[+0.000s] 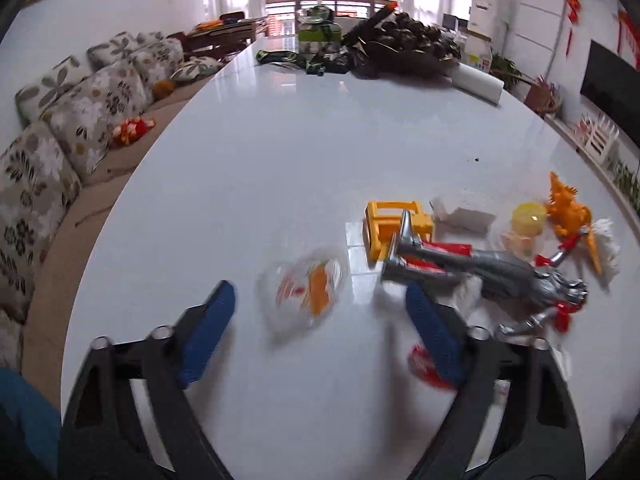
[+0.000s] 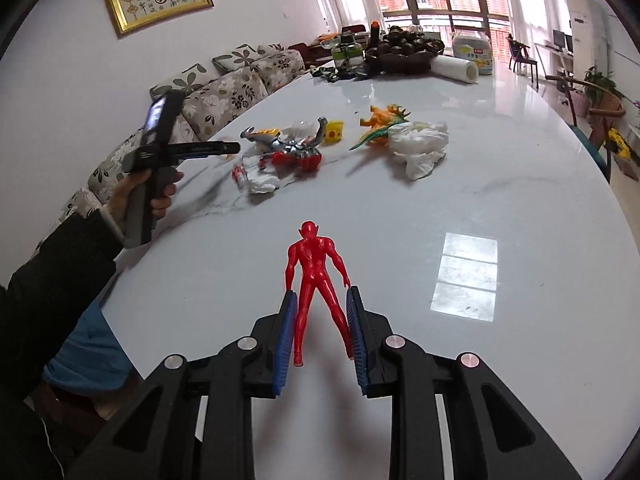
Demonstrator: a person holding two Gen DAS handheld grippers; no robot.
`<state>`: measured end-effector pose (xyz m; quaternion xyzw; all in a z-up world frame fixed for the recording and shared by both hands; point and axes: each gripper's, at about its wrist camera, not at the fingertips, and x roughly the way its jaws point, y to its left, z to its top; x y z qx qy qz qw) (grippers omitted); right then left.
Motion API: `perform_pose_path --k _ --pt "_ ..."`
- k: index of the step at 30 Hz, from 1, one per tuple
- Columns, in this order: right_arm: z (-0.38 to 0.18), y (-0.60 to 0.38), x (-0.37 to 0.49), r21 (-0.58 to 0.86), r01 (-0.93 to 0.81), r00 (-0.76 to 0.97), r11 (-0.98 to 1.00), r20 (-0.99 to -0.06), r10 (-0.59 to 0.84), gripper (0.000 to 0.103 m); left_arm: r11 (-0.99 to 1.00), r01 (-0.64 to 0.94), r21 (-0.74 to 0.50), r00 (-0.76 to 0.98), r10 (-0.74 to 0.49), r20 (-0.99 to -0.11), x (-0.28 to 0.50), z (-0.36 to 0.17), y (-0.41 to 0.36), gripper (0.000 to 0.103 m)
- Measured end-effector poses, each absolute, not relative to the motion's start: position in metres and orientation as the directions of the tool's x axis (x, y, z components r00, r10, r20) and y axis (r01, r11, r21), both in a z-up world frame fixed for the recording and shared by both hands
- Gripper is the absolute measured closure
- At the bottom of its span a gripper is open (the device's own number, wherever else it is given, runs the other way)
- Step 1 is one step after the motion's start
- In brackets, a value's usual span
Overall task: Collect trash
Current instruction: 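Grasp the red figure with the right gripper while the left gripper grasps the clear capsule, then lower the red figure and clear capsule into the bin and open both grippers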
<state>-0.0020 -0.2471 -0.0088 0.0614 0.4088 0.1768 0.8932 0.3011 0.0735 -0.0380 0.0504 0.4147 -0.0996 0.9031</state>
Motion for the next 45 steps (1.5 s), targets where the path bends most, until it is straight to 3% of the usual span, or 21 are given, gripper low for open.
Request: perform_pose_path --k 1,2,9,18,23,30,31,32,34,35,39,41,45 --pt "-0.009 -0.246 -0.002 0.259 -0.273 0.602 0.927 -0.705 0.374 0.077 0.972 0.235 0.001 0.604 -0.145 -0.783 0.306 -0.042 0.074 0.056" --pt "-0.008 -0.244 -0.002 0.259 -0.277 0.603 0.925 -0.703 0.377 0.077 0.973 0.231 0.003 0.613 -0.143 -0.777 0.303 -0.042 0.075 0.062" --pt "-0.007 -0.226 0.000 0.276 -0.312 0.604 0.909 -0.681 0.414 0.077 0.982 0.186 -0.029 0.646 -0.145 -0.750 0.238 -0.029 0.083 0.063" --pt "-0.001 -0.187 -0.061 0.304 -0.401 0.557 0.864 -0.668 0.493 0.077 0.966 0.255 0.044 0.760 -0.173 -0.626 -0.011 0.004 0.070 0.063" --pt "-0.013 -0.168 -0.133 0.284 -0.448 0.511 0.848 -0.696 0.504 0.077 0.950 0.310 0.046 0.665 -0.182 -0.725 -0.090 -0.059 0.060 0.062" --pt "-0.095 -0.158 -0.169 0.325 -0.411 0.327 0.852 -0.820 0.470 0.077 0.931 0.339 -0.139 0.267 -0.236 -0.934 -0.091 -0.182 0.061 0.062" --pt "-0.116 -0.158 -0.165 0.328 -0.393 0.292 0.859 -0.841 0.454 0.077 0.932 0.330 -0.149 0.220 -0.229 -0.948 -0.086 -0.197 0.061 0.057" --pt "-0.130 -0.157 -0.160 0.335 -0.382 0.263 0.861 -0.854 0.449 0.075 0.932 0.323 -0.163 0.147 -0.220 -0.964 -0.079 -0.217 0.061 0.047" --pt "-0.168 -0.156 -0.145 0.373 -0.343 0.146 0.862 -0.886 0.441 0.061 0.943 0.287 -0.169 0.054 -0.193 -0.980 -0.069 -0.248 0.063 0.034" --pt "-0.179 -0.156 -0.140 0.372 -0.328 0.126 0.868 -0.894 0.430 0.049 0.947 0.279 -0.160 0.008 -0.169 -0.986 -0.063 -0.265 0.063 0.032" --pt "-0.196 -0.160 -0.135 0.351 -0.320 0.116 0.880 -0.907 0.405 0.049 0.955 0.267 -0.131 -0.026 -0.128 -0.991 -0.059 -0.279 0.067 0.032" --pt "-0.184 -0.163 -0.141 0.373 -0.332 0.131 0.866 -0.891 0.434 0.049 0.955 0.276 -0.111 -0.002 -0.115 -0.993 -0.061 -0.274 0.068 0.024" --pt "-0.143 -0.170 -0.156 0.334 -0.391 0.204 0.858 -0.877 0.434 0.049 0.953 0.291 -0.082 0.064 -0.104 -0.992 -0.072 -0.253 0.064 0.024"
